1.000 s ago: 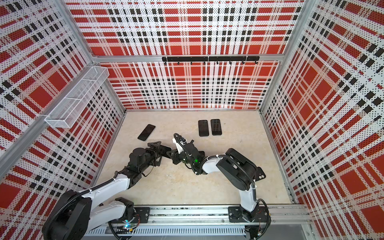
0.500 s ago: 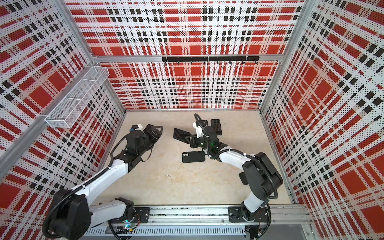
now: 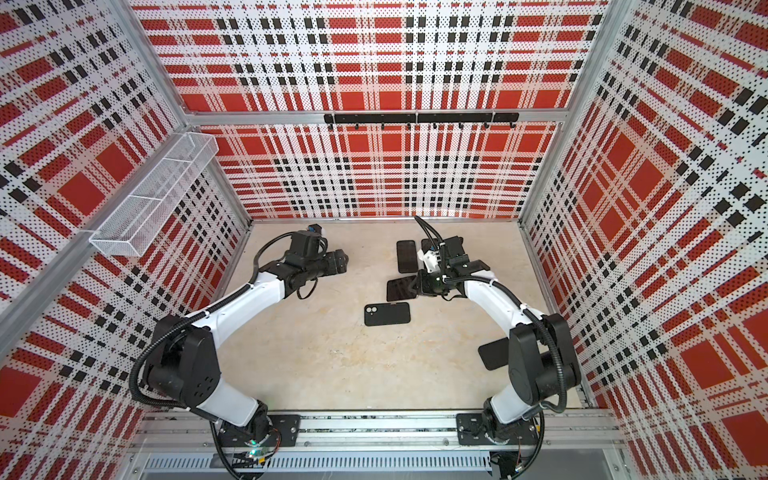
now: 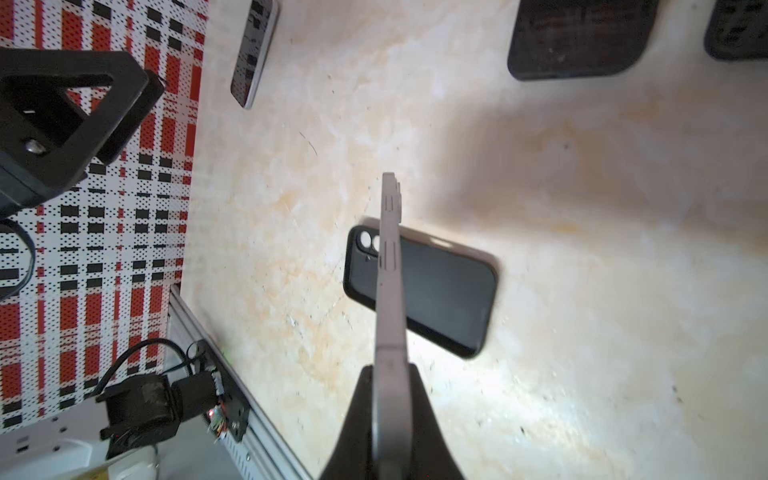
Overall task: Put the phone into the phone case
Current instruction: 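Carry the phone over the case with the right while the left draws back, then grip the case edge with the left while the right tilts the phone in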
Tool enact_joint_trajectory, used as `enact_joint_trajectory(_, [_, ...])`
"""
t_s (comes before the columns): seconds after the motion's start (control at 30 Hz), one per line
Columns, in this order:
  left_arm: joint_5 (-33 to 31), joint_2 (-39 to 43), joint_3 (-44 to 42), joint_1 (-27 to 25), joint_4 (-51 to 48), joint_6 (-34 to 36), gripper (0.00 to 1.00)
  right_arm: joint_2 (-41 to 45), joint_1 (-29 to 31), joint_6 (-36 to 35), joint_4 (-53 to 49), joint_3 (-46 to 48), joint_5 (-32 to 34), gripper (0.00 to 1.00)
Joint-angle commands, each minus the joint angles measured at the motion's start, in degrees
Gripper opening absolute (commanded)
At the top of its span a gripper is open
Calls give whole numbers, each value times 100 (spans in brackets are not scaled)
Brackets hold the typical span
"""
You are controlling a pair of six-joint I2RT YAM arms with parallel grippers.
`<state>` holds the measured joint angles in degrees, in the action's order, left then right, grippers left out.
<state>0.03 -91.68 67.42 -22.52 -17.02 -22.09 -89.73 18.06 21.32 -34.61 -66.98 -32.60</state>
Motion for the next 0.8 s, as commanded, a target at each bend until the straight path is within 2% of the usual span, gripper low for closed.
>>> enact_joint_trajectory(0.0, [716, -332, 98, -107, -375, 542, 81, 14, -91, -471, -985, -371, -598, 6])
enact_joint_trajectory(0.13, [1658, -736, -31, -125, -382, 583, 77, -338, -120, -618, -1188, -539, -1108, 5])
enact_joint_trajectory(0.3, [2324, -1015, -261, -146, -217, 627, 69, -781, -125, -674, -1133, -632, -1356, 4])
enact_joint_trajectory(0.77, [2721, -1005, -948, -241, 128, 548, 59, -1547, -146, -553, -746, -722, -1495, 3])
